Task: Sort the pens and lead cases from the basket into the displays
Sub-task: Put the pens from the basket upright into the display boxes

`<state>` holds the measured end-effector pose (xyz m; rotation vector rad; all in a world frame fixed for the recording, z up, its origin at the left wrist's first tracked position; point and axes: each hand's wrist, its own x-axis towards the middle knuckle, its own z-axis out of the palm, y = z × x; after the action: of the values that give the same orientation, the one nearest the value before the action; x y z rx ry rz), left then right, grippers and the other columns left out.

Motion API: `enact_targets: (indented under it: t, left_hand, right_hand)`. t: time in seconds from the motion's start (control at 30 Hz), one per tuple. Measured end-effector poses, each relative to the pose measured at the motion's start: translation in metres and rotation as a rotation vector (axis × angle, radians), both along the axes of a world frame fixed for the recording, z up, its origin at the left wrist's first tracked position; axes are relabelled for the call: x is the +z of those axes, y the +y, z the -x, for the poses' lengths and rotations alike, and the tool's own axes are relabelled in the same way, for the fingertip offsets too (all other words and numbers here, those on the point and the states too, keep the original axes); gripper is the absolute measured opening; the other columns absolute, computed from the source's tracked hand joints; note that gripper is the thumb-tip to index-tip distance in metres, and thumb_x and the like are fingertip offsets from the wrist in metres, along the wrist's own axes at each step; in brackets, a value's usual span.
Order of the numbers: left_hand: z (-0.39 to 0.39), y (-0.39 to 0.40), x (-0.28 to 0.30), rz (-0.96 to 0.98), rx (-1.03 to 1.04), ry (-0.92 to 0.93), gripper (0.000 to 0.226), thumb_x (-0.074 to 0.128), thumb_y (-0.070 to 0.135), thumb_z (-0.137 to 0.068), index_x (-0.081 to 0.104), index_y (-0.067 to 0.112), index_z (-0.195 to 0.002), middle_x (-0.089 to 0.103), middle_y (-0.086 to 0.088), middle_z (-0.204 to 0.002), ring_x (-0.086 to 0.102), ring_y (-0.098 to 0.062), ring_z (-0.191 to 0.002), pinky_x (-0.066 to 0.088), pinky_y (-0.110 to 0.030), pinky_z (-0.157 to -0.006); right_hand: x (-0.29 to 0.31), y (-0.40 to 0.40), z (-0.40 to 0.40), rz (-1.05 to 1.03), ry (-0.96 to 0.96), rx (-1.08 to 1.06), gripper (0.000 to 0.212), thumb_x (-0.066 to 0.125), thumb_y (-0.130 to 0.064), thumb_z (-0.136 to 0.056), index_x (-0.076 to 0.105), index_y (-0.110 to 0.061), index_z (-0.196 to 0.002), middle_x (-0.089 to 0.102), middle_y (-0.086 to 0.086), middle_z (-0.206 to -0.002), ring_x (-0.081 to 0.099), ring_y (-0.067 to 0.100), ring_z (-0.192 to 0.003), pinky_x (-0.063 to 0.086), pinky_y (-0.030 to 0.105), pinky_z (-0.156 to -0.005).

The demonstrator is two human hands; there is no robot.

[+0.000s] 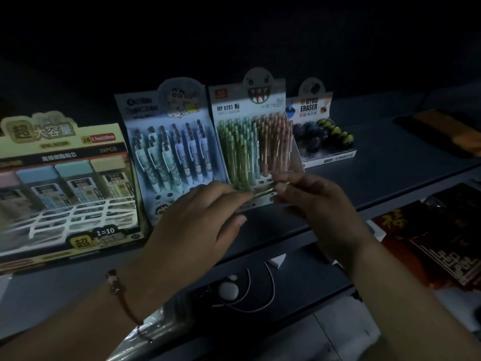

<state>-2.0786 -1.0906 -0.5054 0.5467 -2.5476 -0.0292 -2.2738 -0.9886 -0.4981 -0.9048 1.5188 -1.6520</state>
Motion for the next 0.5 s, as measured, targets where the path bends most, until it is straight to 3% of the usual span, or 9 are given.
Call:
enact_targets:
  t: [0.17,0.27,0.37,0.5]
  left_hand:
    - [0.001,0.009,0.000,-0.067,0.060,-0.180,0.053,0.040,0.053,-0.097,0.039,0.031,-0.146,0.043,0.009,-0.138,0.045,-0.016,-0.122,0.040,-0.034,-0.097]
    - [0.001,0.012,-0.006,-0.099,0.138,-0.313,0.072,0.030,0.065,-0.092,0.010,0.036,-0.154,0.021,0.004,-0.157,0.026,-0.020,-0.140,0.024,-0.039,-0.113]
    - [-0.001,0.007,-0.016,-0.073,0.174,-0.402,0.077,0.011,0.074,-0.089,-0.015,0.038,-0.152,-0.006,0.000,-0.163,0.002,-0.026,-0.149,0.005,-0.041,-0.118]
    - [-0.002,0.003,-0.021,-0.040,0.187,-0.456,0.083,0.005,0.075,-0.082,-0.001,0.035,-0.154,0.001,-0.005,-0.164,0.005,-0.029,-0.149,0.002,-0.043,-0.116]
  right_hand:
    - [0.011,0.004,0.014,0.057,0.006,-0.174,0.021,0.064,-0.013,-0.093,0.070,-0.010,-0.113,0.075,0.002,-0.096,0.068,0.007,-0.082,0.054,0.017,-0.069]
    - [0.013,0.002,0.015,0.100,0.037,-0.251,0.021,0.063,-0.015,-0.094,0.070,-0.013,-0.114,0.075,0.002,-0.102,0.069,0.008,-0.086,0.055,0.020,-0.075]
    - [0.012,-0.004,0.012,0.145,0.108,-0.296,0.020,0.066,-0.016,-0.094,0.070,-0.013,-0.114,0.075,0.003,-0.098,0.070,0.007,-0.085,0.056,0.021,-0.073]
    - [0.012,-0.016,0.002,0.214,0.241,-0.293,0.021,0.067,-0.012,-0.093,0.070,-0.009,-0.113,0.073,0.006,-0.095,0.071,0.005,-0.081,0.053,0.016,-0.070]
